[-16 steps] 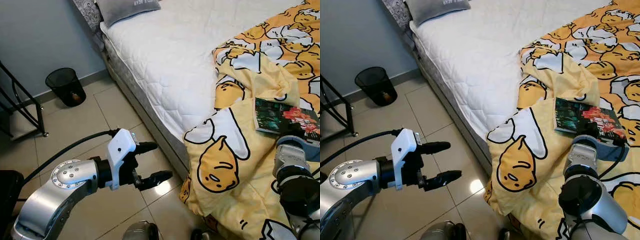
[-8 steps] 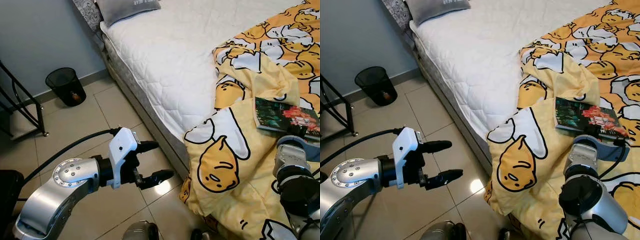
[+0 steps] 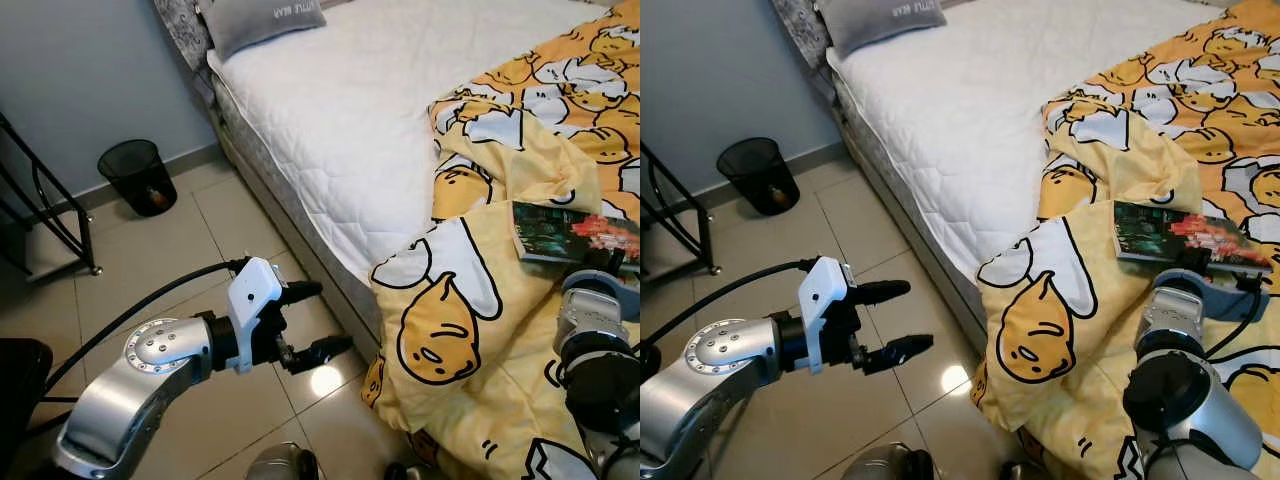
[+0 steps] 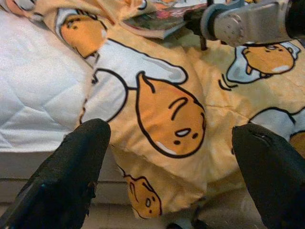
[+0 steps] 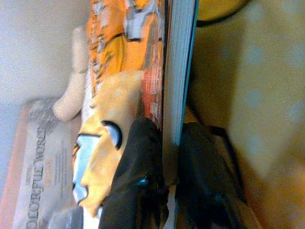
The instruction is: Clean up the room
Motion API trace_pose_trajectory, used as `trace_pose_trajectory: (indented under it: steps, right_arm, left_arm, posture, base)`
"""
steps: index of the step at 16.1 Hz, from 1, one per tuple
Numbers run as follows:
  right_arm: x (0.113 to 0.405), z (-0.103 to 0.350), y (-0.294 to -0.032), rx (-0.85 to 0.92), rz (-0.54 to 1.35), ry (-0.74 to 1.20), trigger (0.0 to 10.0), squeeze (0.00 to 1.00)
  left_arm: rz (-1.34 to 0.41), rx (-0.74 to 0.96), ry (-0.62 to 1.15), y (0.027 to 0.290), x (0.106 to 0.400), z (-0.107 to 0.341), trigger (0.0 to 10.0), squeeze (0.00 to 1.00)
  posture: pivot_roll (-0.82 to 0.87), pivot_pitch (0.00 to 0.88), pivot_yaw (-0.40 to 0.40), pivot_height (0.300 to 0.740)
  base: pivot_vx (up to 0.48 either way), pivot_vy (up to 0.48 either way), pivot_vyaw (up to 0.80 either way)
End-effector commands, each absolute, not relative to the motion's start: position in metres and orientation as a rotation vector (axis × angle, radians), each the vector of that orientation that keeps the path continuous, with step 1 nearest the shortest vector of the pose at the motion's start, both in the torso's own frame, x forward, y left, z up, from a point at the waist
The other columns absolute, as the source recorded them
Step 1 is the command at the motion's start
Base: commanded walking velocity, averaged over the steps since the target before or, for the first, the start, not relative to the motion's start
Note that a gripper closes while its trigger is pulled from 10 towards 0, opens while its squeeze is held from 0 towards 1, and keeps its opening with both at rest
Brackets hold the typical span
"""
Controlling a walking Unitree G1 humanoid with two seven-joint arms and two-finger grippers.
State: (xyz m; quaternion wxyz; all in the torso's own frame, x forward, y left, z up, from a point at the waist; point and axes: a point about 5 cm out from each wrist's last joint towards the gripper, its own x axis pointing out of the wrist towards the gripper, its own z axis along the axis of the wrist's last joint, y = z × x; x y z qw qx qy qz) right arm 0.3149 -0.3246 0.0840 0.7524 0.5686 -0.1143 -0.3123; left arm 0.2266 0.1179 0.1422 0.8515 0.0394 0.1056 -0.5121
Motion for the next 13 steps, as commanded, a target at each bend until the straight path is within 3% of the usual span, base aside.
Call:
trace_pose_trajectory:
  steps: [1, 3, 7, 9, 11, 12, 13]
  right_arm:
    - [0.317, 0.100, -0.331, 1.106, -0.553, -0.294, 0.0, 0.00]
    - [0.312, 0.109, -0.338, 1.016, -0.494, -0.342, 0.0, 0.00]
    - [0.289, 0.132, -0.344, 0.650, -0.440, -0.422, 0.0, 0.00]
    - [0.278, 0.142, -0.323, 0.280, -0.396, -0.378, 0.0, 0.00]
    - [0.278, 0.143, -0.305, 0.149, -0.380, -0.364, 0.0, 0.00]
    - [0.281, 0.140, -0.296, 0.156, -0.437, -0.329, 3.5, 0.00]
    - [0.283, 0.132, -0.285, 0.179, -0.473, -0.267, 10.0, 0.00]
  left_arm:
    - [-1.030, 0.097, 0.205, 0.120, 0.231, 0.140, 10.0, 0.73]
    - [-0.995, 0.092, 0.188, 0.120, 0.235, 0.137, 10.0, 0.73]
    - [-0.771, 0.156, 0.113, 0.127, 0.257, 0.136, 10.0, 0.73]
    - [-0.607, 0.141, 0.069, 0.136, 0.269, 0.137, 10.0, 0.73]
    - [-0.571, 0.172, 0.067, 0.137, 0.269, 0.133, 10.0, 0.73]
    - [-0.504, 0.184, 0.094, 0.140, 0.269, 0.127, 10.0, 0.72]
    - [-0.431, 0.183, 0.092, 0.145, 0.269, 0.125, 10.0, 0.72]
  posture:
    - [-0.02, 0.000, 0.078, 0.740]
    - [-0.04, 0.000, 0.086, 0.740]
    - [-0.08, 0.000, 0.112, 0.740]
    - [-0.10, 0.000, 0.116, 0.740]
    - [-0.10, 0.000, 0.107, 0.740]
    - [-0.10, 0.000, 0.097, 0.740]
    - [-0.09, 0.000, 0.088, 0.740]
  base:
    - [0.000, 0.000, 0.00]
    - [0.000, 0.000, 0.00]
    - [0.000, 0.000, 0.00]
    - [0.000, 0.000, 0.00]
    - [0.000, 0.000, 0.00]
    - [0.000, 0.000, 0.00]
    - [0.000, 0.000, 0.00]
